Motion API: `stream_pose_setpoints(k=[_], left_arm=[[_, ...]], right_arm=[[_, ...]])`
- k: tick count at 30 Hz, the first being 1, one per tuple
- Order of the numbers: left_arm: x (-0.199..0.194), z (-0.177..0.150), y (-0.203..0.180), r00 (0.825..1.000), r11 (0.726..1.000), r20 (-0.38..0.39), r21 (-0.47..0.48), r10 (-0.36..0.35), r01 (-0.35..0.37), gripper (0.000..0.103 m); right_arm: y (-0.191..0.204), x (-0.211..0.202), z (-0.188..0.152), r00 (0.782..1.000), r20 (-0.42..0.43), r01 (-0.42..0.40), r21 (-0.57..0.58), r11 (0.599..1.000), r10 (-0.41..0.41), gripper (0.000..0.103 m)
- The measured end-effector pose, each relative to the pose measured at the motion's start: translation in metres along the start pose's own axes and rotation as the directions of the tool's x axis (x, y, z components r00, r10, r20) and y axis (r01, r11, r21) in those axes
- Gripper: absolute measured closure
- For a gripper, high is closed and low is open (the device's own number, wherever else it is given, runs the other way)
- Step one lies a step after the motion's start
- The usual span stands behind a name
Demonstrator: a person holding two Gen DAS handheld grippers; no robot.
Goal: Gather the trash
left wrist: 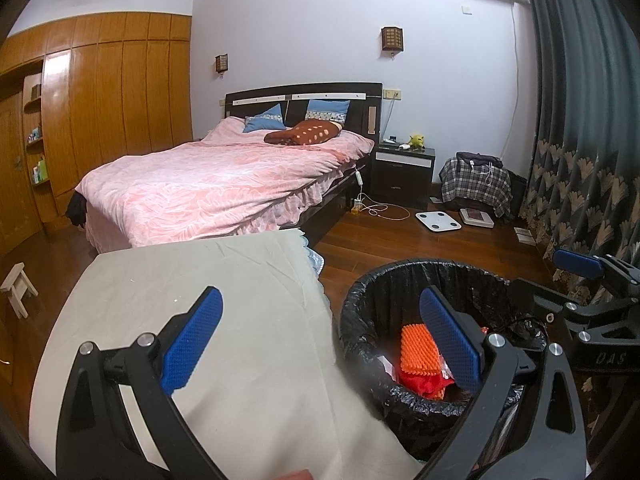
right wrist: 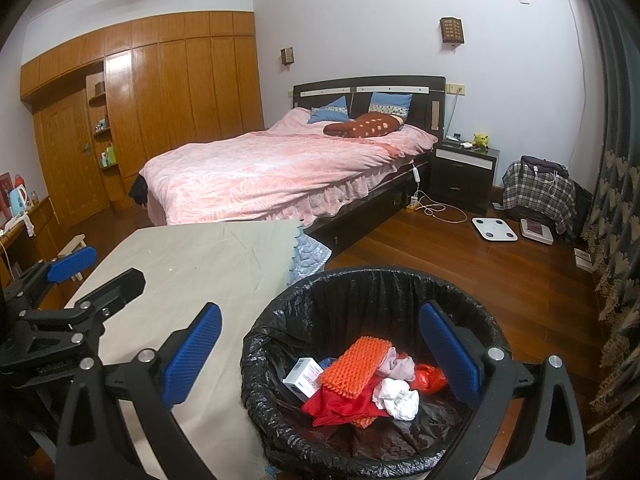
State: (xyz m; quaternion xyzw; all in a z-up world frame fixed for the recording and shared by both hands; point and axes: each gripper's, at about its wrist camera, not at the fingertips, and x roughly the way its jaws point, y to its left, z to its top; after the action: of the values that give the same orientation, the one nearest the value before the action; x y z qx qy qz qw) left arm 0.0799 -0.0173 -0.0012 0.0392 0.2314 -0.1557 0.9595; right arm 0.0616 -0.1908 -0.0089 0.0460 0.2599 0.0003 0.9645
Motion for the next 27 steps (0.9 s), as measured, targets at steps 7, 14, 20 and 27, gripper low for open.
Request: stream_pose_setpoints(k=[7, 14, 20, 27], left_arm=[[0.0003, -0.0003, -0.0006, 1.0, 1.0, 0.002, 0.0, 0.0, 0.0, 0.007], [0.0013, -0.0002, -0.0003, 1.0, 1.0, -0.001, -0.001, -0.001, 0.001, 0.007], [0.0006, -0.0007, -0.0007, 1.0, 1.0, 0.001, 0.0, 0.0, 0.0, 0.007], [0.0011, -0.0007, -0.0001, 1.0, 1.0, 0.0, -0.001, 0.0, 0.0, 0.007]], right_arm=[[0.0011, 0.0007, 0.0012, 1.0, 0.0, -0.001, -0.001, 1.0, 0.001, 0.006], [0.0016, 0.0009, 0.0011, 1.0, -0.001, -0.001, -0.002, 1.0, 0.001, 0.006], [0.0017, 0.0008, 0.0001, 1.0, 0.001, -0.001, -0.002, 1.0, 0.001, 0.006], [0.0031, 0.0015, 0.0014, 1.0, -0.001, -0.003, -0.003, 1.0, 0.003, 0.006]])
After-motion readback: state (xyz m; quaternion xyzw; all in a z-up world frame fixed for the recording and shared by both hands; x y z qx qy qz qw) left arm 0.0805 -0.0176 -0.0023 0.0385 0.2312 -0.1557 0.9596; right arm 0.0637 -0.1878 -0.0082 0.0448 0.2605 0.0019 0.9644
